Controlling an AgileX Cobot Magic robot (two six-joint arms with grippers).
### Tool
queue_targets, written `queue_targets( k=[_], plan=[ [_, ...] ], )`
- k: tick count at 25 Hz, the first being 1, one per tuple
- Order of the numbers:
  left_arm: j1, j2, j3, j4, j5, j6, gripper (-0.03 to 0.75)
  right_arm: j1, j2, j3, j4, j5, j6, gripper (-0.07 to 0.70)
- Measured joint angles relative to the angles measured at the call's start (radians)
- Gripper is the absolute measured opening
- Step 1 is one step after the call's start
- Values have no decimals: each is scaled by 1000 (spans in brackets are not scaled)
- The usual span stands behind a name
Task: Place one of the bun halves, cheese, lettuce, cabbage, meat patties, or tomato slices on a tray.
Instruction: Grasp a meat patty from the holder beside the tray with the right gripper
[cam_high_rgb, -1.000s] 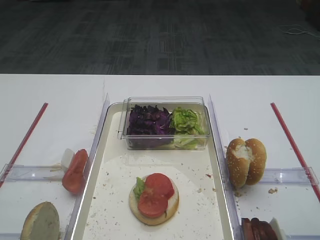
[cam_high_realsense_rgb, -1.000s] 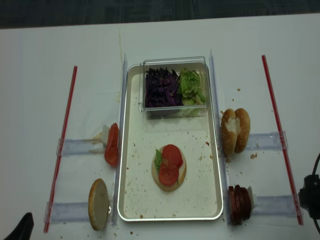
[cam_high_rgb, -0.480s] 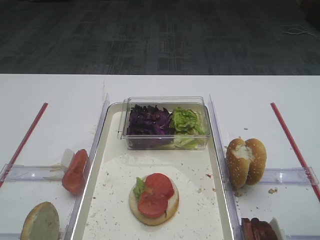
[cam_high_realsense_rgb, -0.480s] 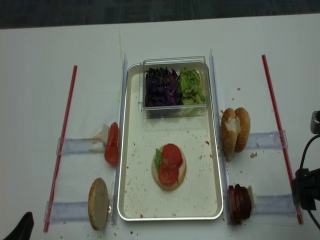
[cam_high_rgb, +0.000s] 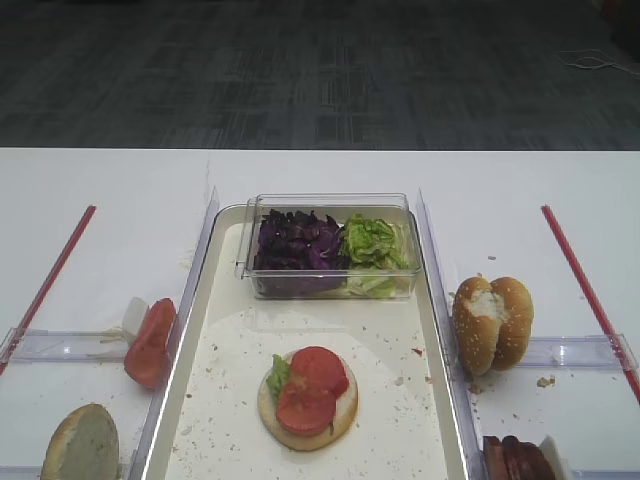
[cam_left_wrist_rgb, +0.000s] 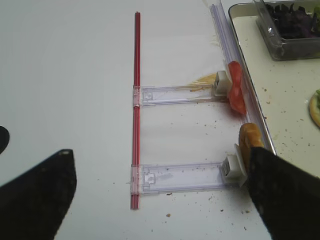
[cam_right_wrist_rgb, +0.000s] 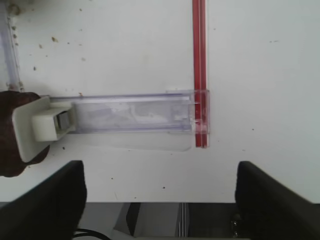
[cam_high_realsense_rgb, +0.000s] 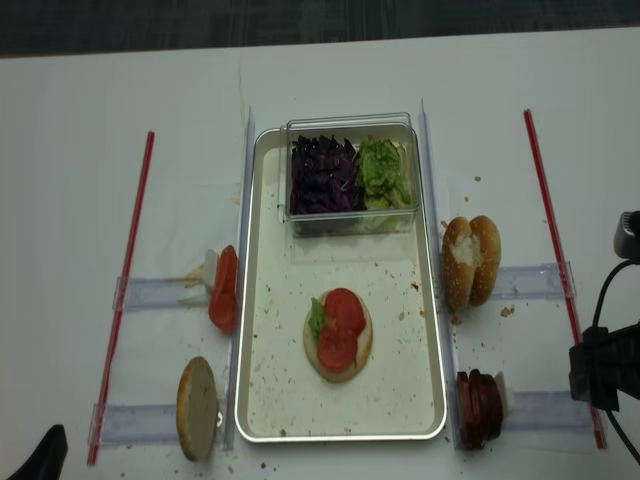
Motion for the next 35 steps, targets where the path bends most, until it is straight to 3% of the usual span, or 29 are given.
queue_targets(
  k=[5, 7, 17, 21, 24, 29, 35],
  plan=[
    [0, 0, 0, 0, 0, 0, 670, 12, 0, 0, 15, -4, -2, 635],
    [0, 0, 0, 0, 0, 0, 670, 62, 0, 0, 15, -11, 22, 635],
    [0, 0, 0, 0, 0, 0, 670, 522, 23, -99, -82, -59, 424, 635],
    [0, 0, 0, 0, 0, 0, 670, 693, 119, -147, -133, -73, 573, 635],
    [0, 0, 0, 0, 0, 0, 670, 774, 214, -162, -138, -116, 631, 634],
    [0, 0, 0, 0, 0, 0, 670, 847, 340, -191, -99, -179, 646, 634],
    [0, 0, 0, 0, 0, 0, 670, 857, 396, -192, -87, -214, 648, 634]
  ],
)
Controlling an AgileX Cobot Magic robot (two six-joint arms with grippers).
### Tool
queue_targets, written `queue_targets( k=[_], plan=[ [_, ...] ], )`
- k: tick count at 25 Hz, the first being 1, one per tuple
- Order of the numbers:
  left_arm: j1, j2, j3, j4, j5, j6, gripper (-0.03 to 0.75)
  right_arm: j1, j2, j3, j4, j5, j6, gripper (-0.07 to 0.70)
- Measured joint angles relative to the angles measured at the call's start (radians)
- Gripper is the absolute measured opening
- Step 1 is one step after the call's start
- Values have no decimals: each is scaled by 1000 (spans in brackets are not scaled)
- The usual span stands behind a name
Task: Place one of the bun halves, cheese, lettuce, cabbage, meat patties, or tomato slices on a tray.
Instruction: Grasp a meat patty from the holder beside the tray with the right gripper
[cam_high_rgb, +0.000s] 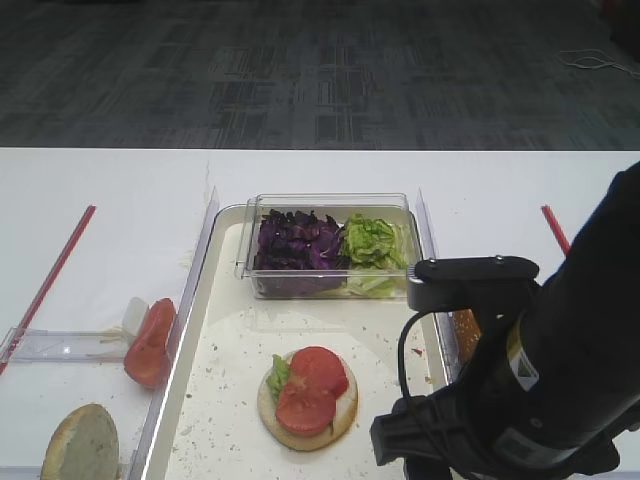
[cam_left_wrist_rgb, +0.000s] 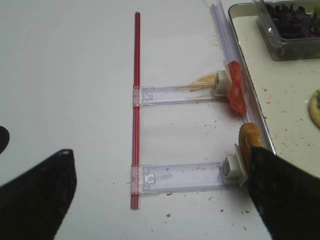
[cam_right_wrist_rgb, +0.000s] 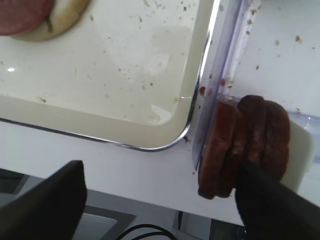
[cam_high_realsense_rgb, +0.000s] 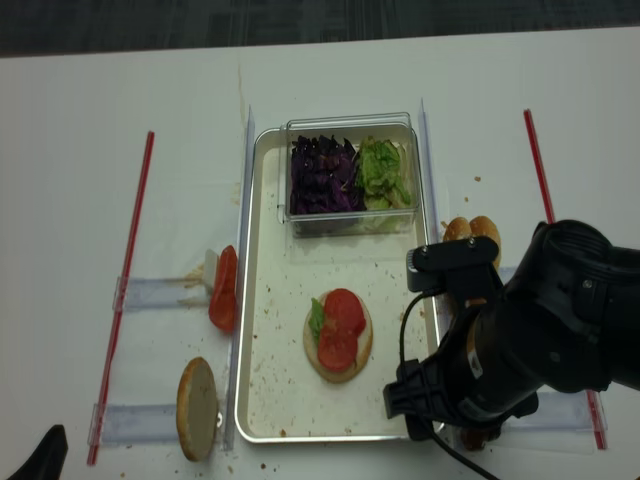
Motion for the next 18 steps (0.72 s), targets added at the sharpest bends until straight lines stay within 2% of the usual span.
queue_targets(
  k=[5, 18],
  plan=[
    [0, 0, 0, 0, 0, 0, 670, 0, 4, -1, 26, -27, -17, 634],
    [0, 0, 0, 0, 0, 0, 670, 0, 62, -8, 30, -36, -21, 631]
  ],
)
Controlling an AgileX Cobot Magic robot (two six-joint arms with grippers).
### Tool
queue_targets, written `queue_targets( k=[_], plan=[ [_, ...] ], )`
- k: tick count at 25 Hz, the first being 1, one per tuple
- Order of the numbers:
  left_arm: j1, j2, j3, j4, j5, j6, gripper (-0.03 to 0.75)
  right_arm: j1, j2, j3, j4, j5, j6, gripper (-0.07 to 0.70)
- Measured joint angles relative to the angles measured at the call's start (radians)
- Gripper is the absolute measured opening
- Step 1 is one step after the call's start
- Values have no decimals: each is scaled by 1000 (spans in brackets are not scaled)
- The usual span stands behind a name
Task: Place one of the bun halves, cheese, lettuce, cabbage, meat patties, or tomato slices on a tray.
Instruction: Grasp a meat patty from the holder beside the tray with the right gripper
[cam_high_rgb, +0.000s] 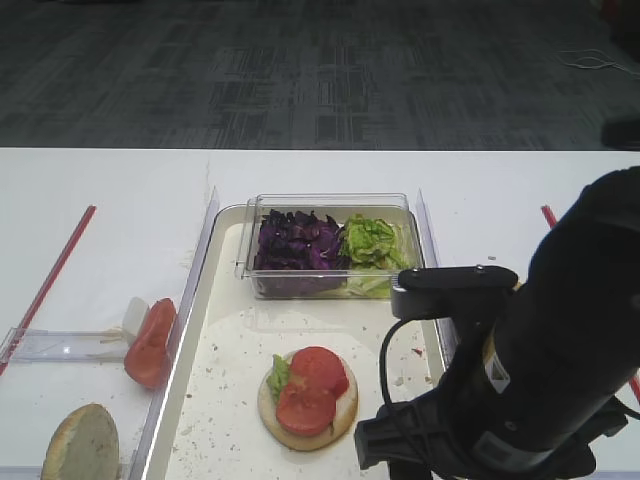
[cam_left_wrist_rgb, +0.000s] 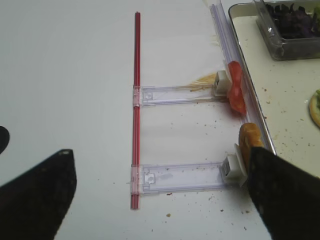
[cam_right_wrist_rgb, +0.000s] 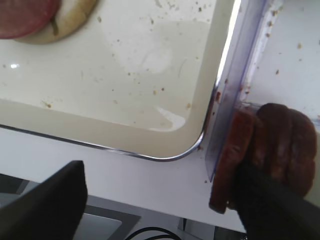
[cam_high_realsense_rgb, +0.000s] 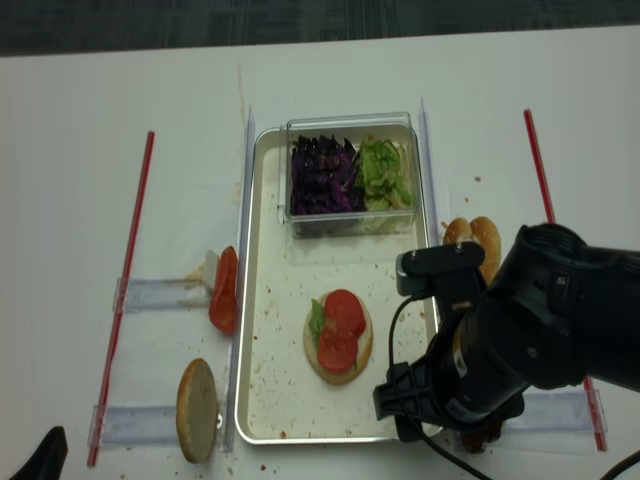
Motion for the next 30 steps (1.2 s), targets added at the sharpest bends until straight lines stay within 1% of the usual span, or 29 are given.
queue_targets(
  k=[4, 6, 9, 12, 14, 20, 27, 28, 30],
  plan=[
    [0, 0, 0, 0, 0, 0, 670, 1, 31, -8, 0, -4, 0, 629],
    [0, 0, 0, 0, 0, 0, 670, 1, 43, -11, 2, -4, 0, 610],
    [0, 0, 0, 0, 0, 0, 670, 1, 49, -11, -13, 3, 0, 533],
    [0, 0, 0, 0, 0, 0, 670, 1, 49, -11, -38, 25, 0, 459],
    [0, 0, 0, 0, 0, 0, 670, 1, 50, -11, -54, 38, 2, 435],
    [0, 0, 0, 0, 0, 0, 670, 2, 50, -11, -113, 83, 45, 415],
    [0, 0, 0, 0, 0, 0, 670, 2, 50, -11, -123, 89, 51, 394],
    [0, 0, 0, 0, 0, 0, 670, 2, 50, -11, -127, 93, 51, 377],
    [0, 0, 0, 0, 0, 0, 670, 2, 50, -11, -140, 101, 51, 305]
  ],
)
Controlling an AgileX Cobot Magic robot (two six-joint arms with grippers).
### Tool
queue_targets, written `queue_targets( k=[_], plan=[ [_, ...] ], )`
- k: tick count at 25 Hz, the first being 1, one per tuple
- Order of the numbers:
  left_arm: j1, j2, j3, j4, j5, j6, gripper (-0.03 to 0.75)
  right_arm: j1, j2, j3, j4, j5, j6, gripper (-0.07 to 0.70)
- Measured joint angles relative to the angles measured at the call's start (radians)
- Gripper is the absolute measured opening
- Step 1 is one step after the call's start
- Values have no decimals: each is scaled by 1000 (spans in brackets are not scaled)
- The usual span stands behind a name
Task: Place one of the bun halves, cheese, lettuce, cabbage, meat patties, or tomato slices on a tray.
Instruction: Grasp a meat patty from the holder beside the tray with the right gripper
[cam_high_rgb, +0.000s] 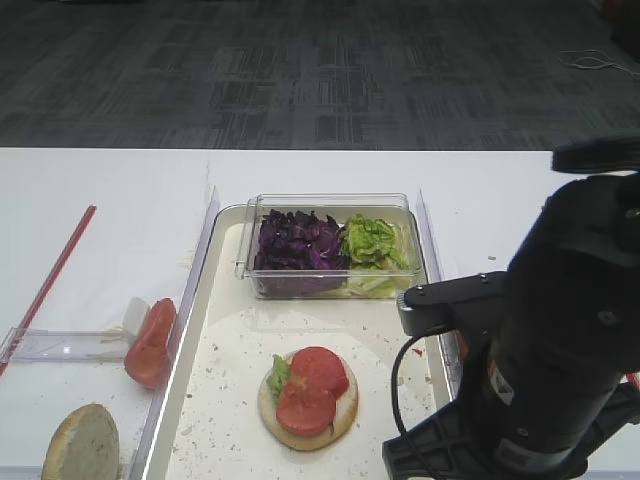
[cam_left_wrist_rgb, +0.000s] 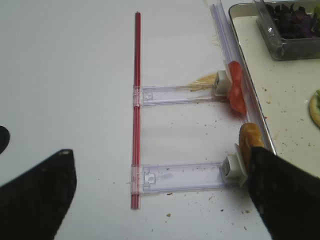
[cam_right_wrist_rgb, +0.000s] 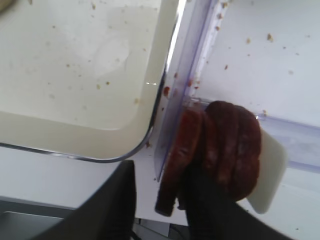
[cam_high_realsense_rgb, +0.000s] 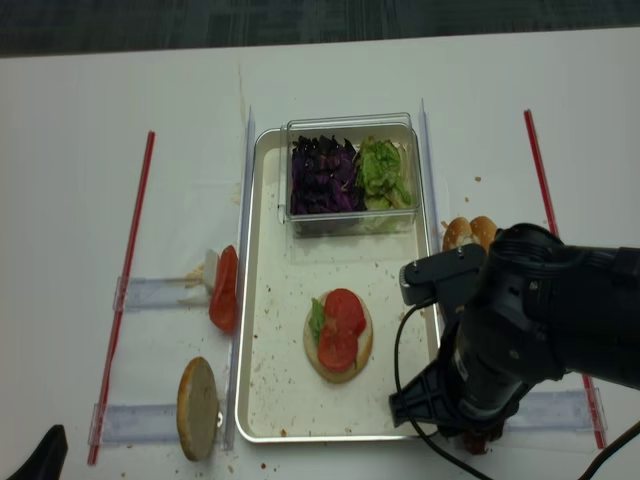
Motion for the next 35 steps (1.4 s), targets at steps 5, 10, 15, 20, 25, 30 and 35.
queue_targets(
  k=[5, 10, 15, 20, 25, 30, 35],
  plan=[
    [0, 0, 0, 0, 0, 0, 670, 0, 0, 0, -26, 22, 0, 113],
    [0, 0, 0, 0, 0, 0, 670, 0, 0, 0, -28, 22, 0, 113],
    [0, 0, 0, 0, 0, 0, 670, 0, -13, 0, -28, 22, 0, 113],
    [0, 0, 0, 0, 0, 0, 670, 0, -44, -30, -32, 52, 0, 113],
    [0, 0, 0, 0, 0, 0, 670, 0, -43, -49, -40, 66, 0, 113],
    [0, 0, 0, 0, 0, 0, 670, 0, -43, -49, -43, 67, 0, 113],
    [0, 0, 0, 0, 0, 0, 670, 0, -43, -49, -43, 75, 0, 113]
  ],
)
